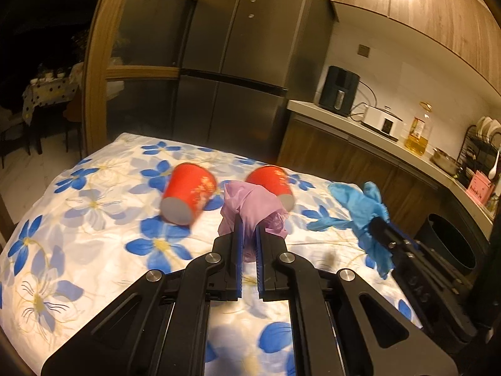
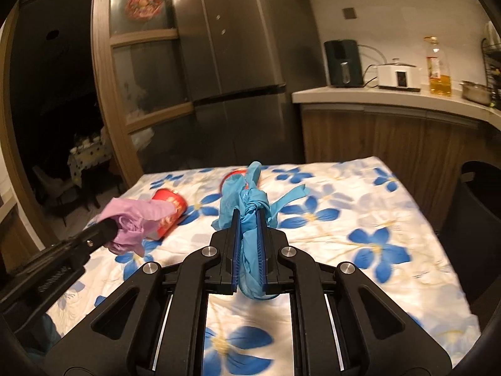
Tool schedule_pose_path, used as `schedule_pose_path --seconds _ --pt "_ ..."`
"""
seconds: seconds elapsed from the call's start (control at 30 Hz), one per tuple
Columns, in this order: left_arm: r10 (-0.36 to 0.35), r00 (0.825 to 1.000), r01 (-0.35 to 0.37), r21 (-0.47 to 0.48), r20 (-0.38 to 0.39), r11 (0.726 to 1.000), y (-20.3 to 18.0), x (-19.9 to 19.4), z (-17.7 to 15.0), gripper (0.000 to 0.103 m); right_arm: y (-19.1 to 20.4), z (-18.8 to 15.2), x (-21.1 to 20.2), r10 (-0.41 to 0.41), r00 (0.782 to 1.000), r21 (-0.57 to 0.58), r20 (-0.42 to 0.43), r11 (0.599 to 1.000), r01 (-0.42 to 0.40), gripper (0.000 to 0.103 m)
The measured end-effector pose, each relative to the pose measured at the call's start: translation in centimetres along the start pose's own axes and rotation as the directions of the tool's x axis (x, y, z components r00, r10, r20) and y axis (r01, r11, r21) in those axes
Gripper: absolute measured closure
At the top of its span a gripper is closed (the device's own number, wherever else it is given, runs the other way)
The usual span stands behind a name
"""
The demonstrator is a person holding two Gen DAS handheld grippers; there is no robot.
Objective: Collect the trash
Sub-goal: 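Carry the purple and blue gloves in both grippers over the black bin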
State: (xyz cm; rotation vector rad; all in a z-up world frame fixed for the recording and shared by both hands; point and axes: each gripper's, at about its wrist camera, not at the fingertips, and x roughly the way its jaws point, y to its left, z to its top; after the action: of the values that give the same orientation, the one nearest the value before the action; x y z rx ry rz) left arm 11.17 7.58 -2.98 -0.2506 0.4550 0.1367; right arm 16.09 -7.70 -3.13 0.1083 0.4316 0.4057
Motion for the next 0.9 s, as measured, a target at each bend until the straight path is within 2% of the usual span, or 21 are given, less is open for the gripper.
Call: schedule_pose_path --seconds 0.53,0.9 --pt "-0.115 0.993 0.115 0.122 -0.002 0.986 -10.0 1.1 0.4 0.096 -8.0 1.4 -6.0 -0.126 0.986 0.085 0.109 0.99 0.117 0.094" --pt "-0.221 0.975 0.222 0.207 -0.025 0.953 -17.7 2.3 0.2 0.096 -14.3 1.8 -9.6 -0.254 0.955 0.151 0.153 0.961 0.232 0.094"
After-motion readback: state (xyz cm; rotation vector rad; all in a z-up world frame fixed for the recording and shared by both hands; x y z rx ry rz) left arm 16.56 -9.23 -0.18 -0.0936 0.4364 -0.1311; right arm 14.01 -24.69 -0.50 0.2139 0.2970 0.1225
